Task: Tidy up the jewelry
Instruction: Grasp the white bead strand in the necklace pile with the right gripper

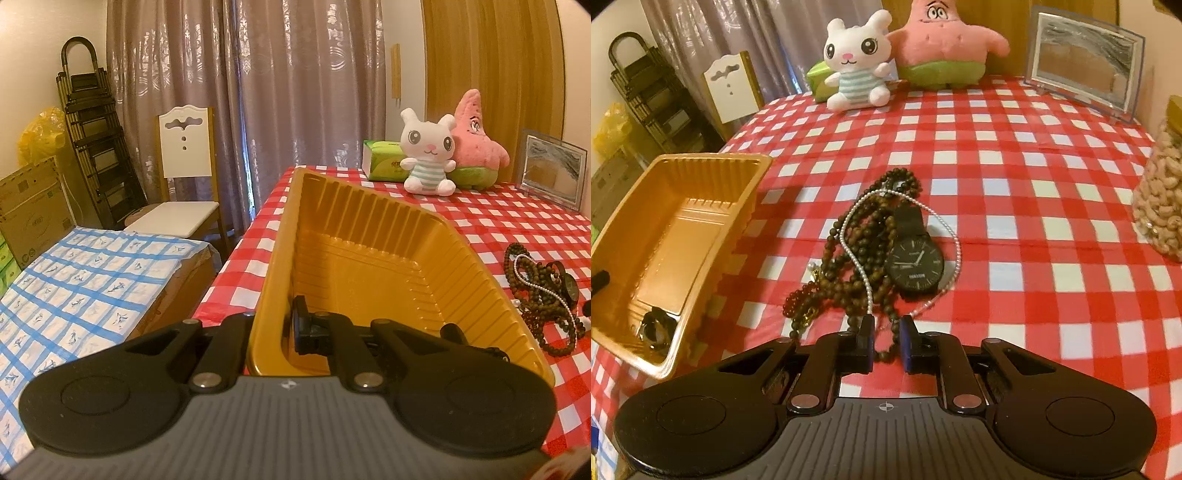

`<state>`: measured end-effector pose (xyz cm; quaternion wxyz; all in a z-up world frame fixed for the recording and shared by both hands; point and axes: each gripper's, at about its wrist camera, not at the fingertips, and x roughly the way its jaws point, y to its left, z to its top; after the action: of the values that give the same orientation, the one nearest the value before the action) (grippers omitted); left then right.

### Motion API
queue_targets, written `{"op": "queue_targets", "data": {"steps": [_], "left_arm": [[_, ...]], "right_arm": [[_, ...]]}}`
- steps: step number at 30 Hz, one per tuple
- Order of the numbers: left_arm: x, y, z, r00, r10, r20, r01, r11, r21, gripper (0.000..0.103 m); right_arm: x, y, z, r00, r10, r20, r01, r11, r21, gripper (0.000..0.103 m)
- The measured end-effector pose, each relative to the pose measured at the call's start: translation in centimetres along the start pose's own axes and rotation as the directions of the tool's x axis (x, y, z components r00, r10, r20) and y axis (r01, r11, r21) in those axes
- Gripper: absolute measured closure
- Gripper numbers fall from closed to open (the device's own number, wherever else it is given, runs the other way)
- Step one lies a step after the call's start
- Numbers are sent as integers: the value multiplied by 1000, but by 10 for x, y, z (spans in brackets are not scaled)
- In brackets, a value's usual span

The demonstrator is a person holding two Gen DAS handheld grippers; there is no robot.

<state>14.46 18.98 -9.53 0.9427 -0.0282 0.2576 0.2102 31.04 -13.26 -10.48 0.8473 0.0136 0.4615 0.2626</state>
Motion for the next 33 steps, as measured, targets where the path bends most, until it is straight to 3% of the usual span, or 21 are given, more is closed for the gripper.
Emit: {"op": "queue_targets", "data": {"steps": [17, 24, 28, 33], "left_arm": [[-1, 3, -1, 1000, 7, -6, -7, 1000, -5, 96], [-1, 2, -1, 1000, 7, -5, -7, 1000, -5, 96], [-1, 3, -1, 1000, 6, -6, -6, 1000, -6, 96], [0, 2, -1, 1000, 6, -5, -6, 1000, -3, 96]], "right_arm": [[28, 8, 11, 1000, 15, -25, -17, 998, -62, 88], [29, 28, 6, 997, -60, -44, 48, 974, -222, 89], [34, 31, 6, 996, -75, -50, 59, 965, -254, 101], [36, 30, 5, 996, -88, -35, 76, 966, -248, 101]]}}
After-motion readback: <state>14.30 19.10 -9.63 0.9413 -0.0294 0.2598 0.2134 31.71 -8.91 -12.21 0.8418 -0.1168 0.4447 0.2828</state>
